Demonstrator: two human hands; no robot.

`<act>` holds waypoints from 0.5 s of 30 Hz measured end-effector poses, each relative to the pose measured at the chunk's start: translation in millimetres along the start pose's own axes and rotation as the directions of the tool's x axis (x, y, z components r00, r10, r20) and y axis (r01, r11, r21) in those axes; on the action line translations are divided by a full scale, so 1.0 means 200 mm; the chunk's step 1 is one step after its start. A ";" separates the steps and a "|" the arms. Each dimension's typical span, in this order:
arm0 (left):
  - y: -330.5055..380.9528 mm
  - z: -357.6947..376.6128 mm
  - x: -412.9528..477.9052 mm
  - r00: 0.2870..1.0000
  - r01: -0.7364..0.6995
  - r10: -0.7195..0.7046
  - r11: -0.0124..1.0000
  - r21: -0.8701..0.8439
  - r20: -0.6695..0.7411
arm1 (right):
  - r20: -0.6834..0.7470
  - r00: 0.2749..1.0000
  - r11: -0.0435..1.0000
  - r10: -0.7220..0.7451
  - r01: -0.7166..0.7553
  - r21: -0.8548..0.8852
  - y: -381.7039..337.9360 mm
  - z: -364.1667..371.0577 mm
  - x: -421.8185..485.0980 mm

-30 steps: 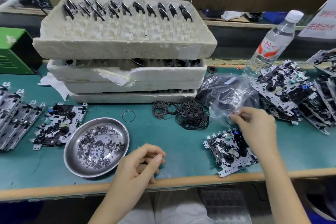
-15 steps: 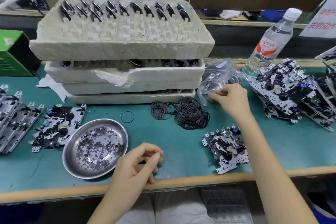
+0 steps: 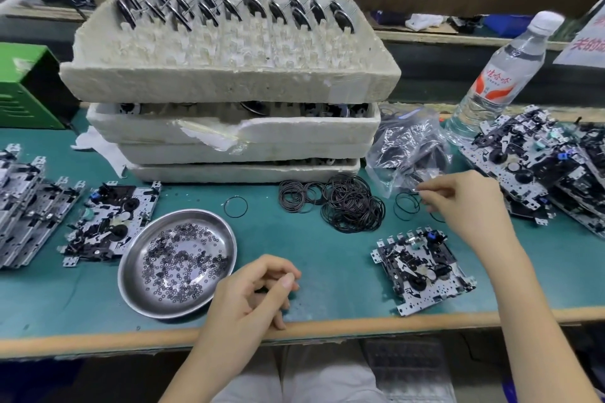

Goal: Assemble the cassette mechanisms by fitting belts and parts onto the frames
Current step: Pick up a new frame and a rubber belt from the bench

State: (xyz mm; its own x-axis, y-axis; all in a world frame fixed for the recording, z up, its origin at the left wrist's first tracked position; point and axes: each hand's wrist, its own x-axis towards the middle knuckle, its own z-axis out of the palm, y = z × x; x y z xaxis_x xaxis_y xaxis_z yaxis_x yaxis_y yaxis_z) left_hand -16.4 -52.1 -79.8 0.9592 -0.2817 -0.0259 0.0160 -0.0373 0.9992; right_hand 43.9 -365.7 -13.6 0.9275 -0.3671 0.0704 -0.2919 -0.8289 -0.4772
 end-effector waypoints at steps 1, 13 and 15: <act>0.00 0.00 0.00 1.000 -0.002 0.002 1.000 -0.003 -0.001 | -0.014 1.000 1.000 -0.005 0.005 0.015 0.01 0.00 0.00; 0.00 -0.01 0.00 1.000 -0.002 0.002 1.000 -0.002 -0.002 | 0.101 0.986 0.969 -0.136 0.153 -0.194 -0.02 0.05 -0.14; -0.01 -0.01 -0.01 1.000 -0.004 0.004 1.000 0.007 0.002 | 0.119 0.986 0.965 -0.117 0.141 -0.220 -0.04 0.06 -0.14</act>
State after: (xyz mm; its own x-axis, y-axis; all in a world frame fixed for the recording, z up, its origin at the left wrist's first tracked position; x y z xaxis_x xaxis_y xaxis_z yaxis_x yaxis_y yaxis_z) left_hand -17.1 -49.9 -80.8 0.9587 -0.2837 -0.0220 0.0101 -0.0433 0.9990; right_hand 22.9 -343.4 -23.1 0.9765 -0.2144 0.0209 -0.2020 -0.9450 -0.2574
